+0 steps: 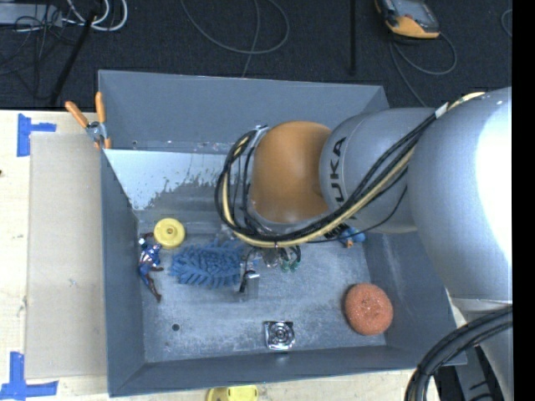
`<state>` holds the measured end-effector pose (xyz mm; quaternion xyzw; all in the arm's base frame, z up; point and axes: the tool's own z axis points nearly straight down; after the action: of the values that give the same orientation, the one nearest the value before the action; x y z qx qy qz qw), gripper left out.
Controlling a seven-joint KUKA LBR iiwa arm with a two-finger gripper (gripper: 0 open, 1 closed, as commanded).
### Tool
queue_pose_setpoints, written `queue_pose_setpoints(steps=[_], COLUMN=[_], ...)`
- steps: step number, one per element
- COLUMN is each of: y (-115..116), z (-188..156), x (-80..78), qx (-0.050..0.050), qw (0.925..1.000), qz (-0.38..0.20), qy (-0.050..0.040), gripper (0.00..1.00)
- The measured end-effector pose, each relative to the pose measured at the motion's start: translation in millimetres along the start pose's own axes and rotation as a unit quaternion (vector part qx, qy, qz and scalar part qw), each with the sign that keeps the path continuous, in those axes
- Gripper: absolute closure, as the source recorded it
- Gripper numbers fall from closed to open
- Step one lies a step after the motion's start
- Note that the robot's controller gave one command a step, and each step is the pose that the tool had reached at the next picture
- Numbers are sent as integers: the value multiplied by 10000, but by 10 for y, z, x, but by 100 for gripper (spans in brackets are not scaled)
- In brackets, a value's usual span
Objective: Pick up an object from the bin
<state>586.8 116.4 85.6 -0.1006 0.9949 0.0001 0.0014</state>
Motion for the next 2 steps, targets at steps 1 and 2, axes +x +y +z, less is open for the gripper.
queue_pose_setpoints(steps=[1,2], y=[-125,-125], z=[21,21], x=[-315,-315], qx=[-5,-6], qw=[9977,9977], qz=[-678,-672], qy=[5,5], gripper=[100,100])
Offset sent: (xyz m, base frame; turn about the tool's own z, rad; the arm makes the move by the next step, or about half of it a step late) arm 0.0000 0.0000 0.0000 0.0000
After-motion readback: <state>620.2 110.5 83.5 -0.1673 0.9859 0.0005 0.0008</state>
